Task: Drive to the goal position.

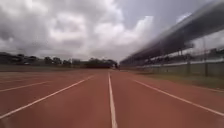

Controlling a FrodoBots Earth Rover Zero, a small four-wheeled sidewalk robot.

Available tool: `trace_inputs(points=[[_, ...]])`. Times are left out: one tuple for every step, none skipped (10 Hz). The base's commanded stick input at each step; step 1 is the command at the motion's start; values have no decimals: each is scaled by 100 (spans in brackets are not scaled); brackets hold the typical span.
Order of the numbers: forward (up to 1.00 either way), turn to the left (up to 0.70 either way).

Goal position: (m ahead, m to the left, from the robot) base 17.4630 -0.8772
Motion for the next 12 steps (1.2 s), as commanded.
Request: trace_inputs(points=[[70, 0], [70, 0], [70, 0], [70, 0], [70, 0], [70, 0], [70, 0], [70, 0], [70, 0], [70, 0], [70, 0], [70, 0]])
